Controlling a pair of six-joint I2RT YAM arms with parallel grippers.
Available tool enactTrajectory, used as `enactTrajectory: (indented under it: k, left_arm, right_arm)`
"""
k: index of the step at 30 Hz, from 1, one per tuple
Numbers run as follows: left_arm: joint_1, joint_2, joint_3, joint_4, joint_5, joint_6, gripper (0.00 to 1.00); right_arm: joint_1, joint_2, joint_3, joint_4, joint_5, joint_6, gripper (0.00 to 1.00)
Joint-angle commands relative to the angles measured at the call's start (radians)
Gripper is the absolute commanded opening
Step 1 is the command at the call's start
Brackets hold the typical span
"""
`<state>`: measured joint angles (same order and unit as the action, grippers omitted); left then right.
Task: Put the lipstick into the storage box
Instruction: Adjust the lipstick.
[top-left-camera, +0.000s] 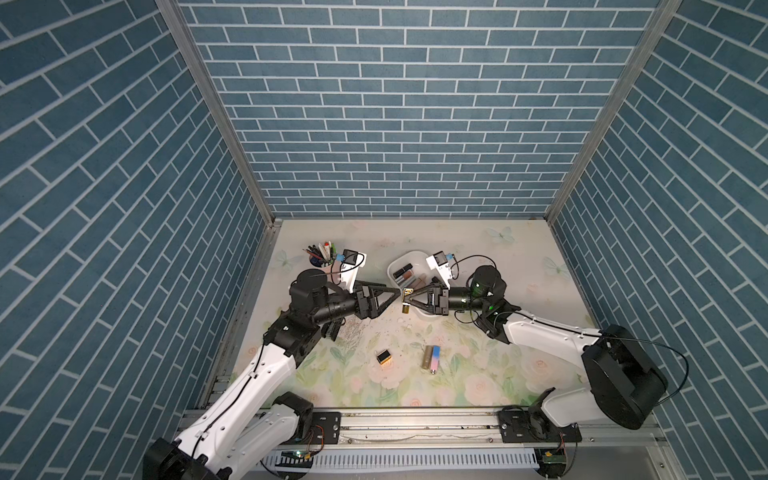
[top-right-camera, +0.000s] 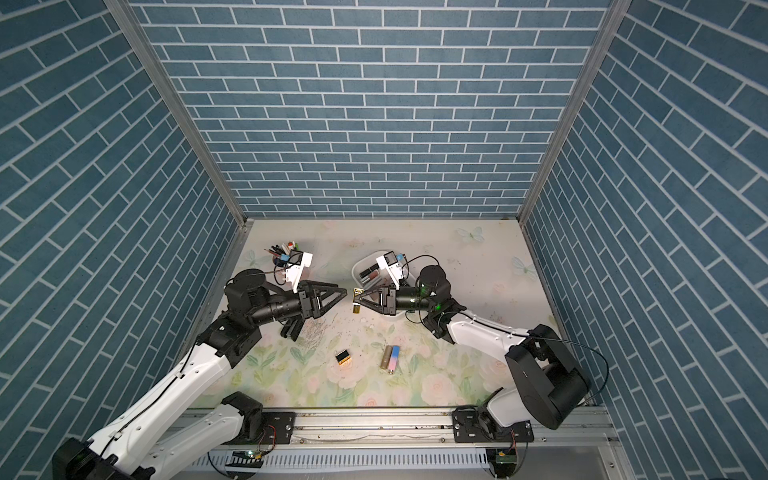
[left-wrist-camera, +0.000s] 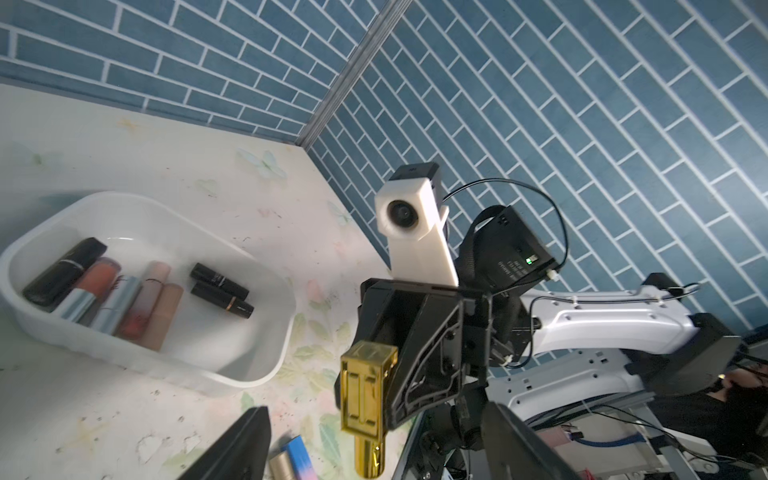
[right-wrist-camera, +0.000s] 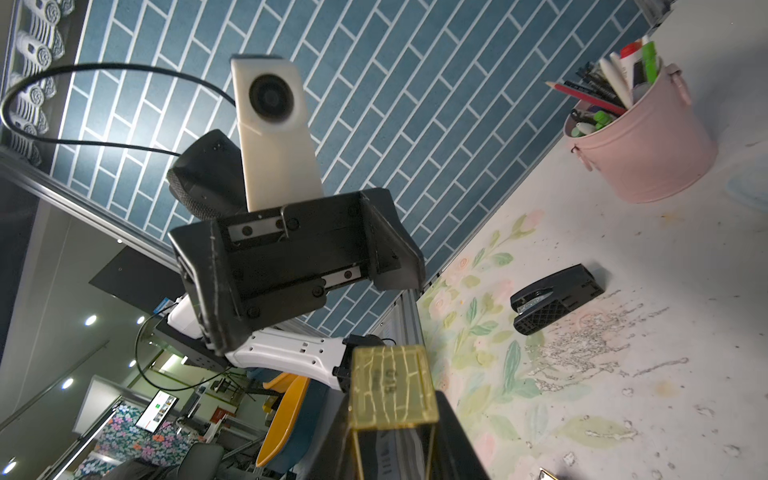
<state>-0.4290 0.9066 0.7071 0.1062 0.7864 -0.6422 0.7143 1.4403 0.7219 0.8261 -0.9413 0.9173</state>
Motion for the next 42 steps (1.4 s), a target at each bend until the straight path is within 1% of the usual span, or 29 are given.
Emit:
enactTrajectory:
  k: [1,3,7,10,15,21,27,30,33,35,39,41,42]
  left_arm:
    - [0.009,0.004,-0.006,0.083,0.084,-0.041,0.79]
    - [0.009,0.005,-0.008,0.094,0.099,-0.049,0.74]
    - [0.009,0.010,-0.014,0.100,0.127,-0.055,0.71]
    - [0.009,0.014,-0.017,0.100,0.135,-0.055,0.67]
    - [0.009,0.022,-0.021,0.073,0.136,-0.035,0.61]
    - [0.009,0.022,-0.028,0.079,0.141,-0.036,0.49]
    - [0.008,0.023,-0.026,0.070,0.170,-0.030,0.40]
    - [0.009,0.027,-0.026,0.049,0.181,-0.015,0.34]
    - [0.009,0.026,-0.024,0.029,0.185,0.000,0.25]
    - [0.009,0.023,-0.024,0.025,0.185,0.003,0.22]
    - [0.008,0.022,-0.020,0.009,0.175,0.013,0.17]
    - [0.008,0.025,-0.018,0.000,0.168,0.020,0.16]
    - [0.009,0.026,-0.017,-0.004,0.165,0.022,0.15]
  right_arm:
    - [0.021,0.002,0.042,0.001,-0.039,-0.081,0.06]
    - [0.031,0.002,0.050,-0.005,-0.041,-0.094,0.06]
    - [0.046,0.002,0.066,-0.020,-0.047,-0.118,0.06]
    - [0.059,0.009,0.091,-0.063,-0.048,-0.147,0.06]
    - [0.069,0.015,0.109,-0.066,-0.049,-0.153,0.05]
    - [0.083,0.026,0.130,-0.076,-0.054,-0.157,0.05]
    - [0.088,0.037,0.145,-0.095,-0.056,-0.171,0.05]
    - [0.089,0.041,0.155,-0.107,-0.056,-0.179,0.05]
    - [0.089,0.048,0.166,-0.118,-0.053,-0.184,0.05]
    - [0.089,0.052,0.170,-0.123,-0.050,-0.187,0.05]
    - [0.090,0.061,0.182,-0.133,-0.047,-0.187,0.13]
    - [0.088,0.062,0.183,-0.137,-0.044,-0.187,0.23]
    - [0.089,0.061,0.183,-0.137,-0.041,-0.187,0.31]
